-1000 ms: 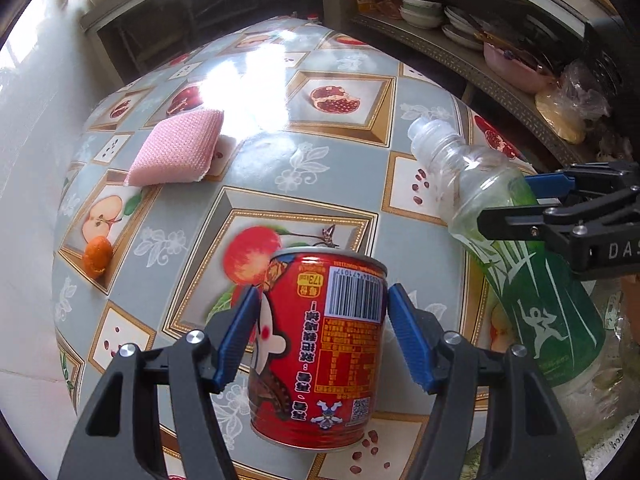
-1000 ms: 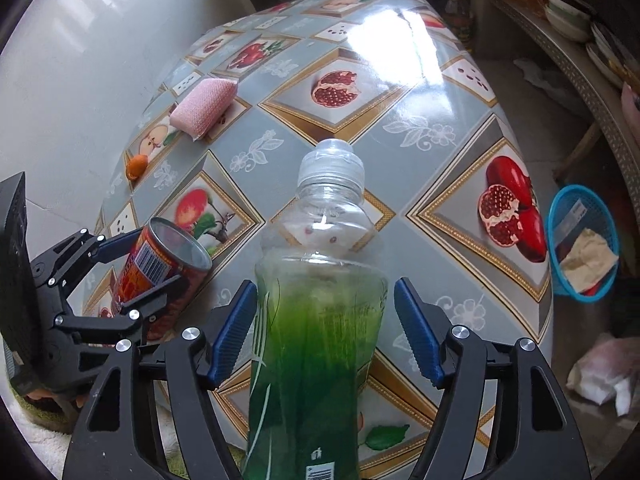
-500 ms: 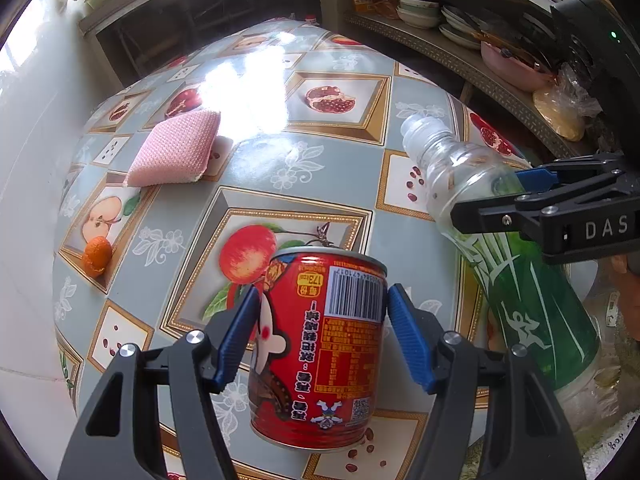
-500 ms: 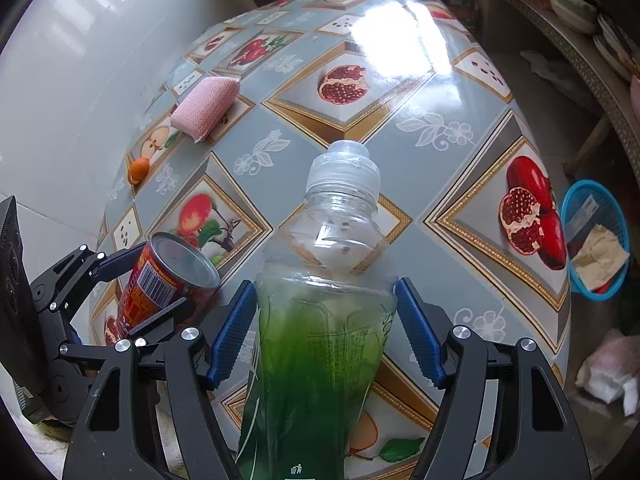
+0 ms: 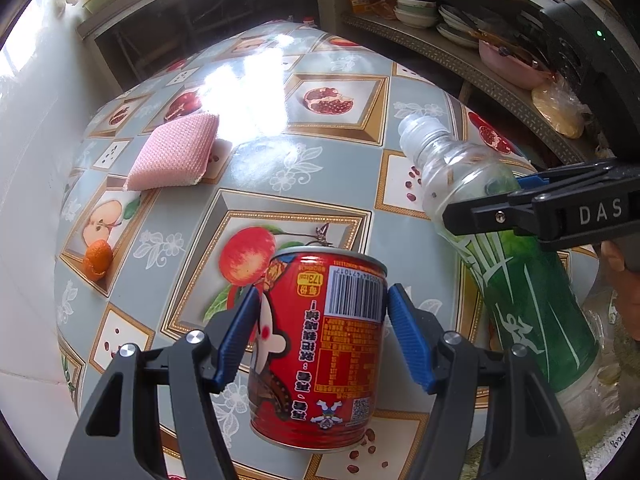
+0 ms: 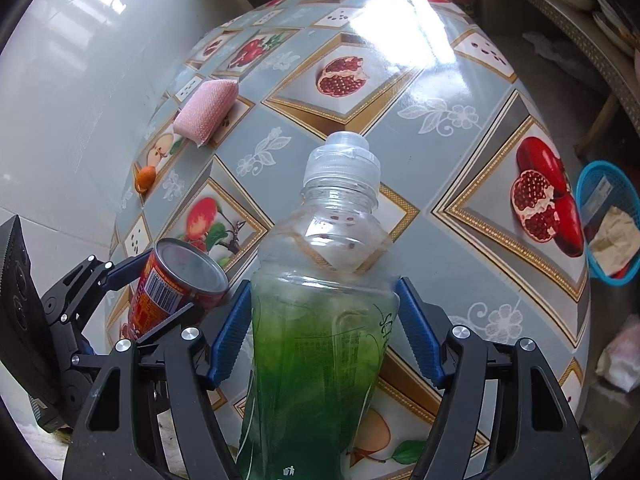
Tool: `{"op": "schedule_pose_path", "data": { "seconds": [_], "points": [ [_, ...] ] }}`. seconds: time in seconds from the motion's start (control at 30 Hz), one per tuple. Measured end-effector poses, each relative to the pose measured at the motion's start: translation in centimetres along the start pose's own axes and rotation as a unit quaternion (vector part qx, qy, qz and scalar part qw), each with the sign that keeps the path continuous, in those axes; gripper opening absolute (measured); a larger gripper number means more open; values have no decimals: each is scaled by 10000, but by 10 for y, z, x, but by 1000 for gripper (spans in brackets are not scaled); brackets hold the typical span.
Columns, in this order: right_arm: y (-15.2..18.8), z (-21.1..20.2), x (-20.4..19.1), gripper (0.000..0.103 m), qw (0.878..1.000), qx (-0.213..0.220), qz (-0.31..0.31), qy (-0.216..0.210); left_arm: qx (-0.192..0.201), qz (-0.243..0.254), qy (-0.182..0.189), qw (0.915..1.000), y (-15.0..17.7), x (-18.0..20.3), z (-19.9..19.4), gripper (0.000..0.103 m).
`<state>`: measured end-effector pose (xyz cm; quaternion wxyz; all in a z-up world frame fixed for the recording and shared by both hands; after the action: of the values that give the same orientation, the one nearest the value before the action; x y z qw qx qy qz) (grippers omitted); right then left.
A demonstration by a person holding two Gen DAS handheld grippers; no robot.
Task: Collect trash
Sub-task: 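Lift the red can with the left tool while the right tool lifts the green bottle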
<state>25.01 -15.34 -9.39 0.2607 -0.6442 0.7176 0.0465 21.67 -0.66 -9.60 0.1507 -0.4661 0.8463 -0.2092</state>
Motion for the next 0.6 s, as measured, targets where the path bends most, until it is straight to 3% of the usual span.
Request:
{"op": "schedule_pose_path", "data": {
  "seconds": [0.23,0.6],
  "points": [
    [-3,-6,5,67,9998,125,162,39,102,-352,207,9991,-6,-9,-3,64],
    [-27,-60,-3,66,9932,1162,-89,49,650,-803,415,9938,-35,-21,-29,63]
  ]
}}
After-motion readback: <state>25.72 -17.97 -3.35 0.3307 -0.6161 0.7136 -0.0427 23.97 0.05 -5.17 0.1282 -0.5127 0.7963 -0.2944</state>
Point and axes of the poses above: each gripper's, at about its wrist camera, not at the fingertips, and z roughly the way its jaws point, x to its right, y to its underside, the point moved 10 cm from there along z, roughly the way its jaws point, and after that the axes turned 5 degrees about x, right-handed, at the moved point
